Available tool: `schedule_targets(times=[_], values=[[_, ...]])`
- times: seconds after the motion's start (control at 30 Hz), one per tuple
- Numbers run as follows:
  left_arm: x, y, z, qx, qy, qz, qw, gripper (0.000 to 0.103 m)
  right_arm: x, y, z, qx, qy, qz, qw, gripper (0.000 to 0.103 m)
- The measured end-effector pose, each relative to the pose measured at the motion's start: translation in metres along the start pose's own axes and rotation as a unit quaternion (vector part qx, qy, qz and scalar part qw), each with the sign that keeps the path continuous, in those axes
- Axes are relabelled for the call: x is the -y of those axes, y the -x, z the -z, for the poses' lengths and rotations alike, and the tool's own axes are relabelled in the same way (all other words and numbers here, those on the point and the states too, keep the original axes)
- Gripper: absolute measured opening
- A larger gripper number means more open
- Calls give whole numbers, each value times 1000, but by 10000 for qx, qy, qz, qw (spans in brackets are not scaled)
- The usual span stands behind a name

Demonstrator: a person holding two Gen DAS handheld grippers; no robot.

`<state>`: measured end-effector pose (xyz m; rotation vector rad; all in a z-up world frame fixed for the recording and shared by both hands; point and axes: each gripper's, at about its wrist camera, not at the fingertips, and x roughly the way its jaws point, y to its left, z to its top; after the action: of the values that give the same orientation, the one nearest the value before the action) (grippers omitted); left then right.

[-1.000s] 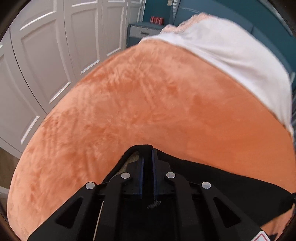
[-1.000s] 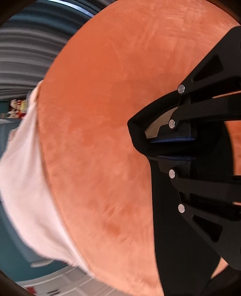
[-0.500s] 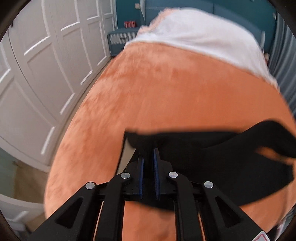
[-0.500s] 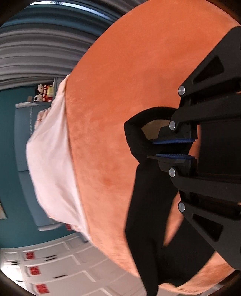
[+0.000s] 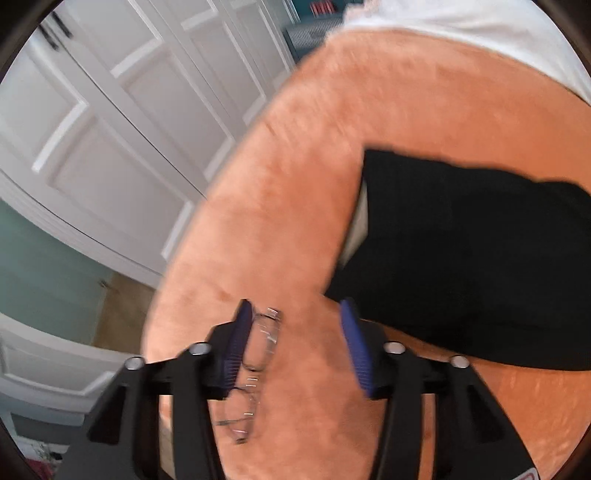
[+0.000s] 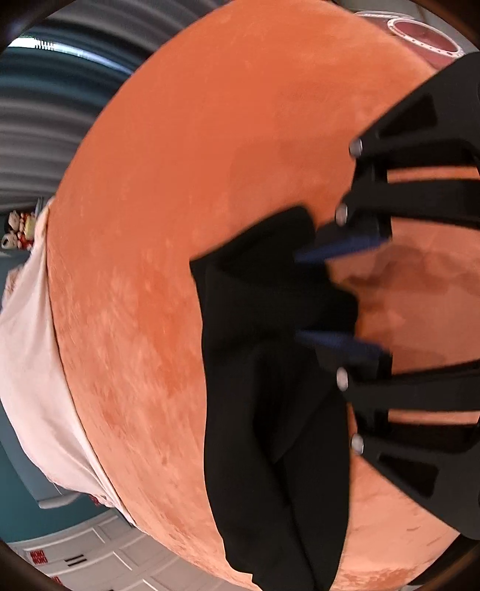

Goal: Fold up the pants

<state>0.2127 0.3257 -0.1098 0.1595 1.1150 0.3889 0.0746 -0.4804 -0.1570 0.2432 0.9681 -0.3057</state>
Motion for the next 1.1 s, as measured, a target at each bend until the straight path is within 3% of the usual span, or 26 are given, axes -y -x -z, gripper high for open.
schedule_targets(times=[0.07,0.13,0.23,0.33,0.57,0.67,0.7,0.73,0.83,0.9,1.0,1.07,1.1], values=[[6,30,-4,232,-45,92,9997,60,6,14,2,126,-152,44,9998,51],[20,46,-7,315,-68,350,9989,86,11,29,8,310,-355,-80,9989,51],[54,51,-5,80,136,1008,9948,87,10,38,11,453,-631,-245,9967,51],[72,32,2,-442,549,1704,9828,87,1,41,15,450,-711,-292,9960,51],[56,-9,9,-1119,1637,2208,9549,87,-26,55,37,545,-857,-603,9930,51],[43,-31,5,-1407,2203,2579,9301,85,-42,53,47,437,-895,-729,9924,51],[39,-37,1,-1407,2387,2676,9228,74,-50,50,50,385,-929,-814,9916,51],[41,-37,-2,-1387,2411,2743,9205,47,-56,48,51,340,-937,-875,9912,51],[45,-41,-14,-1471,2071,2679,9294,1,-79,44,53,234,-862,-986,9911,51],[34,-34,-17,-1436,2047,2847,9254,2,-91,45,52,212,-749,-1004,9919,51],[-1,-13,-25,-999,2118,3067,9226,3,-104,50,46,253,-588,-1011,9928,51],[-14,-13,-23,-923,1923,2754,9374,4,-109,53,44,318,-532,-1072,9923,54],[-12,-22,-18,-1071,1747,2518,9458,1,-110,52,44,325,-504,-1048,9927,60]])
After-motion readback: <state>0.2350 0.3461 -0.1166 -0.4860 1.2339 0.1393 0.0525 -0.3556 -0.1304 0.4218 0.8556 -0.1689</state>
